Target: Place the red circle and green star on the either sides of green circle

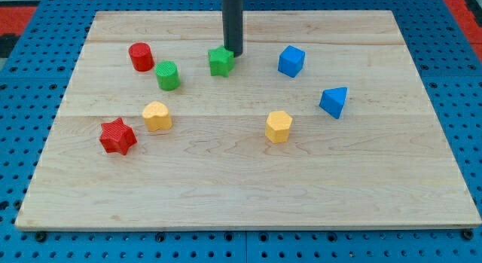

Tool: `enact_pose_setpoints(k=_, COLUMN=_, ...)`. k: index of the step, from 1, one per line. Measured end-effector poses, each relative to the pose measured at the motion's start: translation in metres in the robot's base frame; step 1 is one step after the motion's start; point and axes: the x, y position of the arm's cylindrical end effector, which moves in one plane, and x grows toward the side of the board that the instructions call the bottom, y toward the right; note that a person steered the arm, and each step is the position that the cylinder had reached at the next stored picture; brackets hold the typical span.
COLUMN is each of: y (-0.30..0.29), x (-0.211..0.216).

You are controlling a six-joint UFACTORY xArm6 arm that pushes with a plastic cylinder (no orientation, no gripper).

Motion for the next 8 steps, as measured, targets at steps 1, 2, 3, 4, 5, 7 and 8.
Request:
enact_pose_setpoints(k=1, y=0.0, x=0.01)
enact_pose_setpoints(k=2, y=0.002, x=-0.007)
enact_pose_setpoints(k=3, y=-0.015, x=-0.017)
enact_pose_setpoints(k=4, y=-0.029, x=0.01)
enact_pose_setpoints(k=5, y=-0.023, x=0.013)
enact_pose_setpoints(k=7, y=-0.12, x=-0.041)
enact_pose_setpoints(k=8, y=-0.18, x=-0.013)
